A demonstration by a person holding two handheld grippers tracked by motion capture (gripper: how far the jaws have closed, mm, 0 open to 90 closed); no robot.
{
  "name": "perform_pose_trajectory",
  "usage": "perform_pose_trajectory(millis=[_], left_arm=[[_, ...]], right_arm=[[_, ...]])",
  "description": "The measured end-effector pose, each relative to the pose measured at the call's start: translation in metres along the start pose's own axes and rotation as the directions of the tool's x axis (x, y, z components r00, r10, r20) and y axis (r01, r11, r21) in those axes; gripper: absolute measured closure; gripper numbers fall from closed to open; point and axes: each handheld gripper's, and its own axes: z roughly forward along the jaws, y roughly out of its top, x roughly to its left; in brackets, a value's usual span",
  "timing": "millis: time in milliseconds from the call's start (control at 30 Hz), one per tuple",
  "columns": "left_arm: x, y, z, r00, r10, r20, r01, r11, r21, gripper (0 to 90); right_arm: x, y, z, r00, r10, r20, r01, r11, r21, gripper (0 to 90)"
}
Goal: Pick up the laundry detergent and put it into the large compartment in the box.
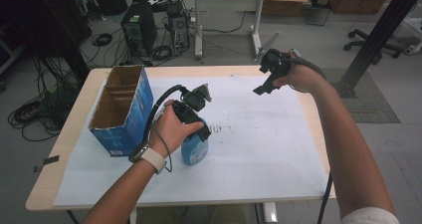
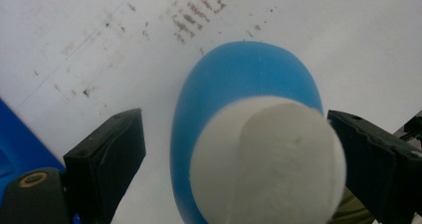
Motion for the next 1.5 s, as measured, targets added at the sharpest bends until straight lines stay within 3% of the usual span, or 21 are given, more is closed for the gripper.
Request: perform_pose_trajectory(millis=[600,1000,1500], left_arm=[[0.0029,-0.0005,0.0063,0.9996,-0.018,0.02,0.018,0.9998,0.008,26.1],[0.0009,0.0005,0.0061,0.9998,-0.003,0.018,0.002,1.0,0.008,35.5],[-0.0003,0.001,0.0052,0.9998,0.015,0.009,-0.015,0.9999,0.004,36.7]], right_arm=[[0.0,-0.0009,-0.0005,1.0,0.004,0.002,-0.004,1.0,0.004,10.2],[0.0002,-0.0018,-0.0005,1.0,0.005,0.004,-0.005,1.0,0.007,10.2],[0.0003,-0.0023,0.0005,1.0,0.003,0.007,-0.003,1.0,0.002,10.3]])
